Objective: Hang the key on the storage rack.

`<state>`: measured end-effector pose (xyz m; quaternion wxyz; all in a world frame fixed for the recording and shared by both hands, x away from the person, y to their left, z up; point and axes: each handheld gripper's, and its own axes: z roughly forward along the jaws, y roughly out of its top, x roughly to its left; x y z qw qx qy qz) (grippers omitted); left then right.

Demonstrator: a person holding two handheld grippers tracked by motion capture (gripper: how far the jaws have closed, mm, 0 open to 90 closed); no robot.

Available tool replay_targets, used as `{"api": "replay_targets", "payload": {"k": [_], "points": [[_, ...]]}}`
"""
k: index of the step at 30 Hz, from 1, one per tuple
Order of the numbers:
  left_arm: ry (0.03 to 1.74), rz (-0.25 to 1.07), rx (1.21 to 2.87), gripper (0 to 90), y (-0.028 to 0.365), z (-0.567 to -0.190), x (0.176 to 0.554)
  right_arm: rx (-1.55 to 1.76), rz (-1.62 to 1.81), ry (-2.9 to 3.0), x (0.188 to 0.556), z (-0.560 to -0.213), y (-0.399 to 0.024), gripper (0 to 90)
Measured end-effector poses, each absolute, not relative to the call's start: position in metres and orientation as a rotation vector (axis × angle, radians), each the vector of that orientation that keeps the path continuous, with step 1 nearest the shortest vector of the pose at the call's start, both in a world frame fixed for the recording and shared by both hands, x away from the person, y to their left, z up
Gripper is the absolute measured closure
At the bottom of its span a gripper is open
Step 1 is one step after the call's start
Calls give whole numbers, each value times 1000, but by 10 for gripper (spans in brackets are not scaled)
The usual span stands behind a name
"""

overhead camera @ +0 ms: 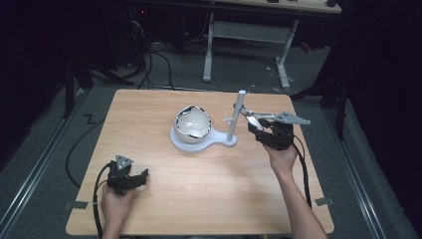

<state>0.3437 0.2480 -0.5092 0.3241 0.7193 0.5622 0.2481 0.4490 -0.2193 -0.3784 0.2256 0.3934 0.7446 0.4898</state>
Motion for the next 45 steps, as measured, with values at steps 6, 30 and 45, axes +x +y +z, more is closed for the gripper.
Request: {"api": "replay_targets", "payload": {"k": [6, 30, 45], "points": [[1475, 651, 1885, 236, 248, -509, 344, 1068, 1320, 2058, 450, -385, -211, 496], [1475, 651, 1885, 236, 248, -509, 344, 1099, 1251, 2072, 457, -407, -201, 498], [1475, 651, 1885, 236, 248, -509, 344, 1113, 1244, 2095, 460, -412, -197, 480]]}}
